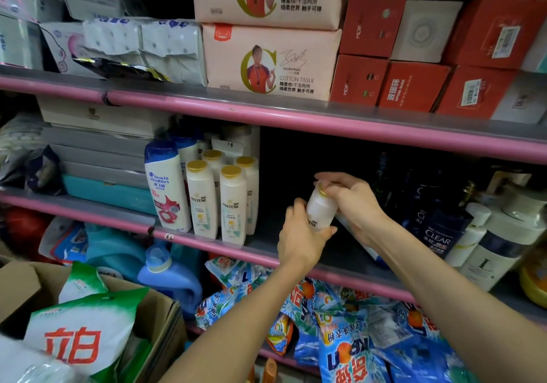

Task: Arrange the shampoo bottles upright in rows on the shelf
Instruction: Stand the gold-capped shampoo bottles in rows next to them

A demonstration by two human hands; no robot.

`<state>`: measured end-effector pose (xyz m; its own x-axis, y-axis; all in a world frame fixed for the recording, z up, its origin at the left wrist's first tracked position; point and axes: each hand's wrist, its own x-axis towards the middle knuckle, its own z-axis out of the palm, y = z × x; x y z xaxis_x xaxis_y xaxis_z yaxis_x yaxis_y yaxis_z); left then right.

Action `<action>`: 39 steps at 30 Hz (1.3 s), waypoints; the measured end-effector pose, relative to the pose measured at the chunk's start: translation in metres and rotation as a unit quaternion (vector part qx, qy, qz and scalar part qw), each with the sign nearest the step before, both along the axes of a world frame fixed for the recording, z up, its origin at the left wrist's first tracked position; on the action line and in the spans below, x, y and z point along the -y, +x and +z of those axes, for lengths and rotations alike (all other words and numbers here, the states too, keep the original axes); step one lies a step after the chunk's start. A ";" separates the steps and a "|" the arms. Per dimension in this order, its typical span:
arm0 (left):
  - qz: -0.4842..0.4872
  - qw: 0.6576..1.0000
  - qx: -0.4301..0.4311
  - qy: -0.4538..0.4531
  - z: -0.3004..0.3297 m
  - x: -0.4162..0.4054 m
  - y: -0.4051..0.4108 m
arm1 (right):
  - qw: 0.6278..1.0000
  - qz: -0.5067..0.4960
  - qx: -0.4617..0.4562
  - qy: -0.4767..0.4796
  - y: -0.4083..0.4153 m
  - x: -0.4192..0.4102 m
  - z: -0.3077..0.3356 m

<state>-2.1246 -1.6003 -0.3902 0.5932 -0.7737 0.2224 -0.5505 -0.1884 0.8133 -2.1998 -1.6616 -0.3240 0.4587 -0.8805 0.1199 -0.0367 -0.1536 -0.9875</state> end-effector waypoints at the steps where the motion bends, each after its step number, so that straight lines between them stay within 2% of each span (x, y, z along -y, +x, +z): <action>1: 0.002 1.000 -0.001 0.000 0.000 0.000 0.000 | 1.000 -0.015 0.001 -0.007 0.003 0.000 0.000; 7: 0.019 1.000 -0.010 -0.004 0.003 -0.003 0.004 | 0.997 -0.016 -0.022 -0.077 0.014 -0.005 -0.001; 11: 0.019 1.000 -0.018 0.003 -0.003 -0.008 0.012 | 0.990 -0.009 -0.063 -0.128 0.015 -0.022 -0.033; 15: -0.008 0.999 -0.021 0.027 -0.020 -0.014 0.014 | 0.981 -0.044 -0.140 -0.124 0.011 -0.020 -0.069; 19: 0.021 0.999 -0.032 0.006 -0.044 -0.028 0.021 | 0.972 -0.039 -0.193 -0.131 0.013 -0.015 -0.100; 21: 0.066 0.996 -0.052 -0.042 -0.049 -0.037 0.024 | 0.971 -0.039 -0.194 -0.136 0.017 -0.014 -0.108; 23: 0.160 0.981 -0.050 -0.096 -0.051 -0.042 0.037 | 0.972 -0.032 -0.195 -0.128 0.032 -0.006 -0.114; 26: 0.272 0.954 -0.047 -0.119 -0.042 -0.043 0.052 | 0.976 -0.025 -0.186 -0.115 0.045 0.004 -0.111; 31: 0.299 0.952 -0.015 -0.068 -0.045 -0.033 0.080 | 0.986 0.007 -0.141 -0.084 0.074 0.022 -0.111; 34: 0.295 0.954 0.005 -0.045 -0.052 -0.031 0.084 | 0.984 0.012 -0.156 -0.083 0.088 0.031 -0.108; 37: 0.294 0.955 0.020 -0.019 -0.057 -0.032 0.088 | 0.976 -0.002 -0.208 -0.068 0.096 0.034 -0.105; 39: 0.289 0.957 0.031 -0.009 -0.059 -0.033 0.092 | 0.956 -0.011 -0.290 -0.050 0.094 0.028 -0.102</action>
<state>-2.0331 -1.5676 -0.4493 0.9061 -0.3161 0.2811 -0.4059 -0.4629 0.7881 -2.1059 -1.6892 -0.4264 0.4550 -0.8882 -0.0644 -0.5774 -0.2393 -0.7806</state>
